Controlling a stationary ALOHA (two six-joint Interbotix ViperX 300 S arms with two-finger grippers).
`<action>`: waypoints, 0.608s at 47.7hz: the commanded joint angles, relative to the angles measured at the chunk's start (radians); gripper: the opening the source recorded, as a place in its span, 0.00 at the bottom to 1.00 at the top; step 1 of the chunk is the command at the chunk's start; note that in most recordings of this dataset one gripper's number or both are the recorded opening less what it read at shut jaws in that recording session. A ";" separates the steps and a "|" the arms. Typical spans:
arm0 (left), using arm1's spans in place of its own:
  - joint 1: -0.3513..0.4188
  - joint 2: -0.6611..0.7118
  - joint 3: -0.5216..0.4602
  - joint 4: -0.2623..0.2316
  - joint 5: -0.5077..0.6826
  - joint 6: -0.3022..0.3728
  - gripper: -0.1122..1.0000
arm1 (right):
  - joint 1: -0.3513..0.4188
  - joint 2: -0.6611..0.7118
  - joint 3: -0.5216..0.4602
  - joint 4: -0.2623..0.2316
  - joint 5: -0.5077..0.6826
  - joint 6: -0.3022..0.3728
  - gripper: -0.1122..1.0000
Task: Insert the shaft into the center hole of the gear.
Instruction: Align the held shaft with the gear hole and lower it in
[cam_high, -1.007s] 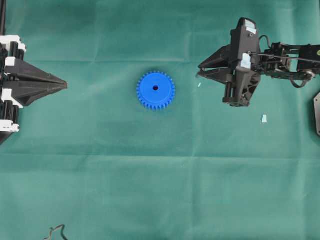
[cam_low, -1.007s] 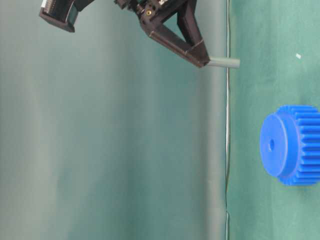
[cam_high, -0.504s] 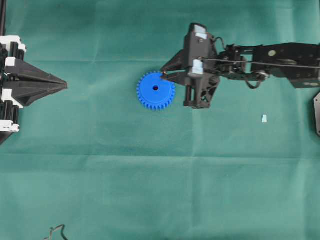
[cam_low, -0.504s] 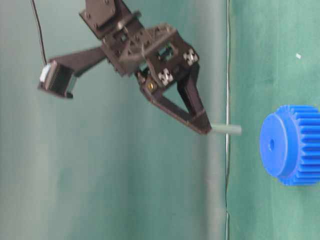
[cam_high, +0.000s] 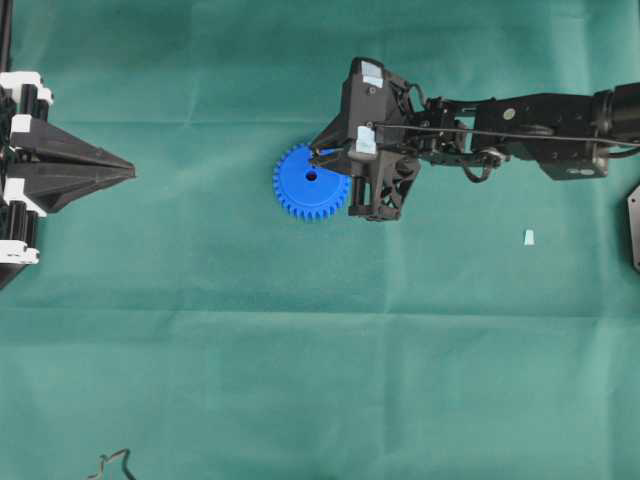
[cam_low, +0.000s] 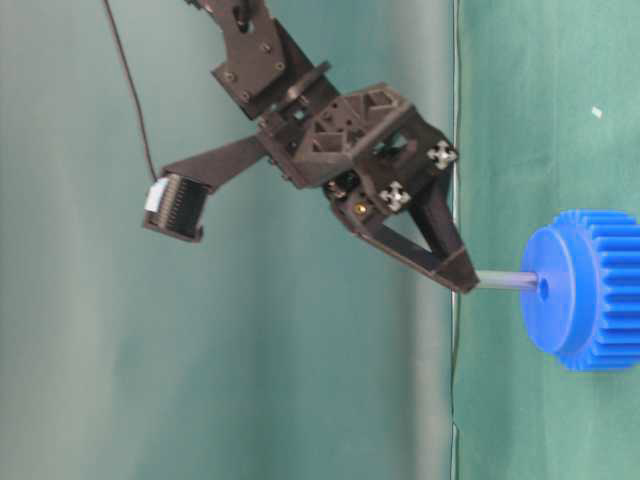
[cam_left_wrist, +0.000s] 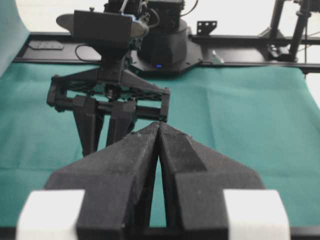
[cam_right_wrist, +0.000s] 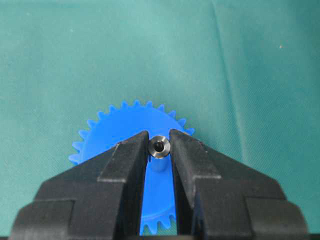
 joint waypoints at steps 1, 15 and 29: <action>-0.002 0.008 -0.026 0.002 -0.005 0.000 0.10 | 0.003 -0.003 -0.028 0.009 -0.014 0.000 0.25; -0.002 0.008 -0.026 0.002 -0.005 -0.002 0.10 | 0.009 -0.003 -0.032 0.011 -0.021 0.002 0.25; -0.003 0.008 -0.026 0.002 -0.005 -0.002 0.10 | 0.029 -0.003 -0.035 0.021 -0.023 0.002 0.25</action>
